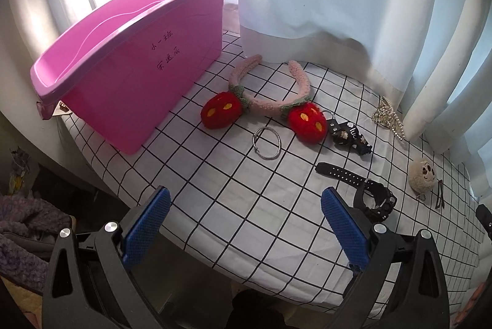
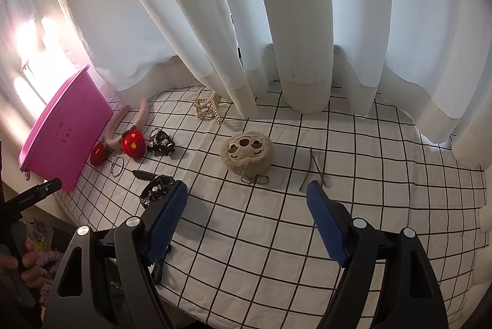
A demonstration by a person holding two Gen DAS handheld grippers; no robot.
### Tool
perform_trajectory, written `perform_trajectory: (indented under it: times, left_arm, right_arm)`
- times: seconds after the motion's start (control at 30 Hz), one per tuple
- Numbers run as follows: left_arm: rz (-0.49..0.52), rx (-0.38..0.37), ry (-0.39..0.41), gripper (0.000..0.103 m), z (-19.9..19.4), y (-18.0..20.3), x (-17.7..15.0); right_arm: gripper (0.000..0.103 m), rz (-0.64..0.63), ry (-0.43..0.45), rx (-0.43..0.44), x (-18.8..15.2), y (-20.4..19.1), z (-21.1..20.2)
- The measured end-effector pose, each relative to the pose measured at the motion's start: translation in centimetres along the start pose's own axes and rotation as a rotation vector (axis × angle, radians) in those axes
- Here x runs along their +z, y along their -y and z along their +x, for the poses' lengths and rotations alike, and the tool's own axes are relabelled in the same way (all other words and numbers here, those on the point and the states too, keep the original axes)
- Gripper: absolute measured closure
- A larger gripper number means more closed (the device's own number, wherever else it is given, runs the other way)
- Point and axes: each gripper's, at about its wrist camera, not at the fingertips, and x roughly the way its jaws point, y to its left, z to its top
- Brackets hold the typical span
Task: Organize jewelry
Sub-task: 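Grasp the silver bangle with the left tool while the right tool grips the beige fluffy purse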
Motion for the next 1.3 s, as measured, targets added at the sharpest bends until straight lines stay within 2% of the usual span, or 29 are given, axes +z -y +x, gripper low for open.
perform_trajectory:
  times: [0.3, 0.5, 0.7, 0.97, 1.3]
  left_arm:
    - [-0.007, 0.005, -0.062, 0.006, 6.1, -0.2, 0.8]
    - [-0.034, 0.018, -0.056, 0.006, 8.5, 0.5, 0.9]
    - [-0.061, 0.007, -0.047, 0.006, 10.6, 0.9, 0.9]
    - [-0.093, 0.027, -0.07, 0.006, 13.5, 0.6, 1.2]
    - [-0.051, 0.039, -0.057, 0.006, 16.1, 1.9, 2.5]
  right_arm:
    - [0.027, -0.005, -0.032, -0.007, 0.7, -1.1, 5.6]
    - [0.027, -0.075, -0.061, -0.023, 1.5, -1.4, 9.7]
    - [0.027, -0.088, -0.086, -0.005, 1.8, -1.0, 12.7]
    - [0.027, -0.119, -0.114, -0.029, 1.5, -1.1, 14.8]
    - [0.027, -0.151, -0.111, -0.073, 1.8, -1.9, 16.4]
